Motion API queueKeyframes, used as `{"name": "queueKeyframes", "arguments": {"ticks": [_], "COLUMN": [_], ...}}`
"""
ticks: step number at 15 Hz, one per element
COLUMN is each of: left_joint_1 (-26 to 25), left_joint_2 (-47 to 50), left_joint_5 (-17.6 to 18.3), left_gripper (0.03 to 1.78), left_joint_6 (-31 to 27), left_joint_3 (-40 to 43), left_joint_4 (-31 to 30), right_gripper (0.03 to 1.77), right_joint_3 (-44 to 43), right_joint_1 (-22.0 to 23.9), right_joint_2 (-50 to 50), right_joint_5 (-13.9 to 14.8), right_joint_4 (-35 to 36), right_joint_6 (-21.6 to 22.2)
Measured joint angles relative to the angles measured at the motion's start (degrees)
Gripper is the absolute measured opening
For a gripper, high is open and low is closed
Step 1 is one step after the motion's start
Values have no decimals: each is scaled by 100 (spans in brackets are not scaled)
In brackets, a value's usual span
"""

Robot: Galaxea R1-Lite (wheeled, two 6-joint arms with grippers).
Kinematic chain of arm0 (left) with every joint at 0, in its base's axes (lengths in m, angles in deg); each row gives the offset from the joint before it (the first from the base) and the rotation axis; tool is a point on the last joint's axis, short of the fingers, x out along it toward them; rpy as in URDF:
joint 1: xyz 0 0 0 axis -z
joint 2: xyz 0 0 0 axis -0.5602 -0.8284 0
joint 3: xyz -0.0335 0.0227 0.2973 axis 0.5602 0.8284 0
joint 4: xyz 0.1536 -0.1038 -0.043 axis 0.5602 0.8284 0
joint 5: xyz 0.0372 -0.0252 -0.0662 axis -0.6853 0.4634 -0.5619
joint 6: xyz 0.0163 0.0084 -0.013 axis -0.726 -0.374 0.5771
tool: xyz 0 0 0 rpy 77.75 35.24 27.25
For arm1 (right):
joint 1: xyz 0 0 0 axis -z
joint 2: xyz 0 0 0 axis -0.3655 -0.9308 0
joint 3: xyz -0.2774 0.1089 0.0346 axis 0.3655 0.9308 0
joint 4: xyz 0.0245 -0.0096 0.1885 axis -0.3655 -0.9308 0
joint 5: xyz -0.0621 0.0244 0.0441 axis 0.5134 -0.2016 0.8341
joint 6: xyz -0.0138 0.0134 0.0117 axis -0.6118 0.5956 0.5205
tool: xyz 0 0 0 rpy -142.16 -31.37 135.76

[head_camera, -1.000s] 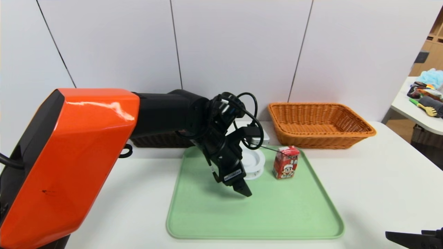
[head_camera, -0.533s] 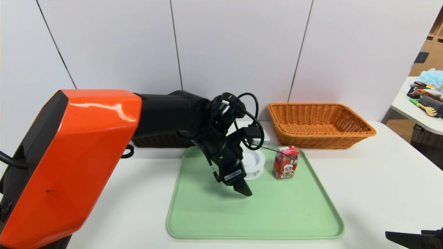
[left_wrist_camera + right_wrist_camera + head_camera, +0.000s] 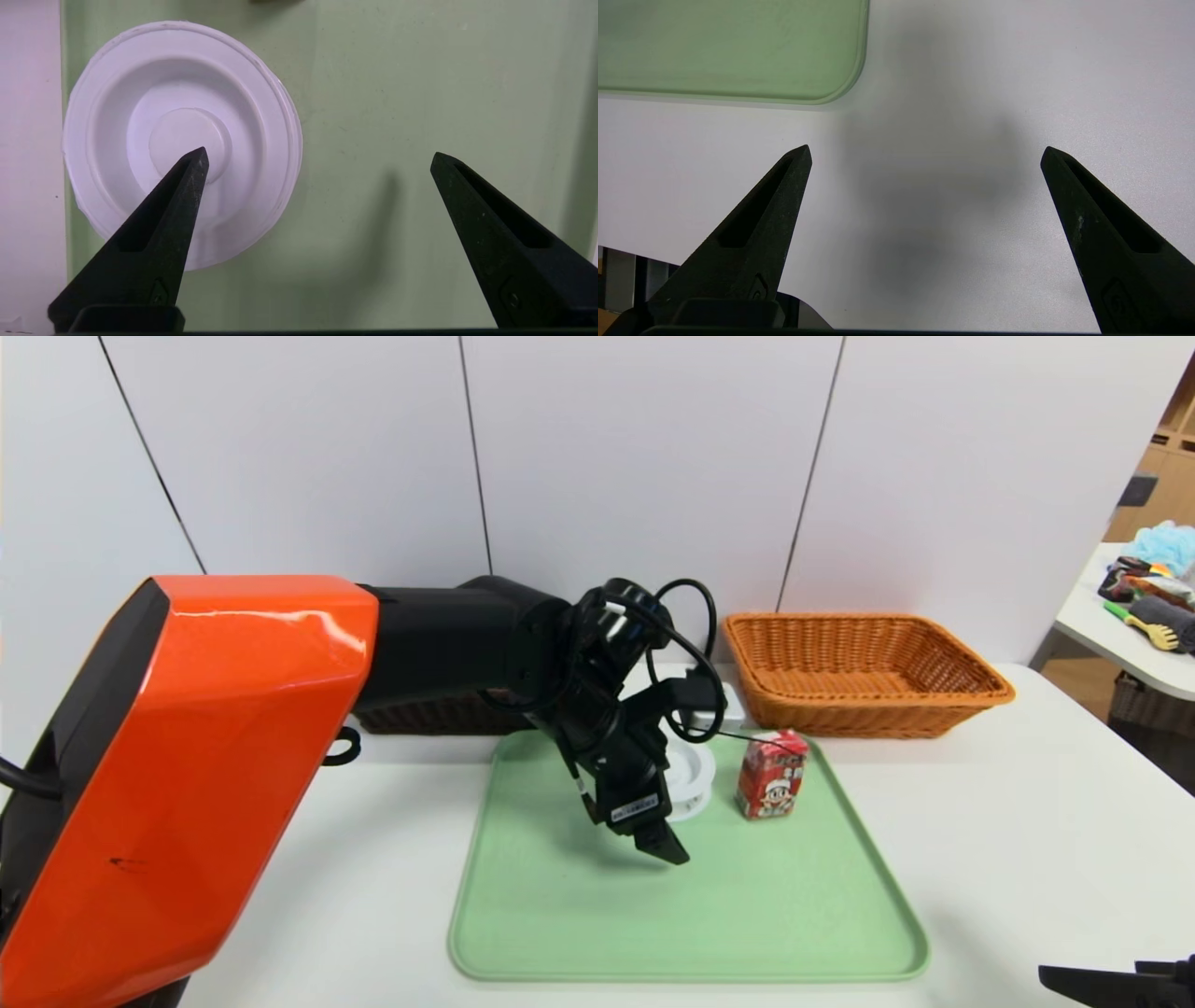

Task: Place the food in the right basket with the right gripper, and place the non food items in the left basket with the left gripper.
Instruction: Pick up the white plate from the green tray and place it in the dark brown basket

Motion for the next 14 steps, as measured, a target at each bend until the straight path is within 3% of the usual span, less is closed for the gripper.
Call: {"name": "queueKeyframes", "arguments": {"ticks": [6, 14], "left_joint_1": [94, 144], "left_joint_2": [-7, -72], "left_joint_5": [-161, -317], "left_gripper": [169, 169], "left_joint_6": [-584, -369], "left_joint_3": [-30, -30], "left_joint_4": [56, 213], "right_gripper": [170, 170], "right_joint_3": [44, 63], "right_joint_1": [-2, 0], "right_joint_2": [0, 0], "right_joint_5": [-9, -11], "right_joint_4": [0, -2], "right_joint_6": [-2, -2]}}
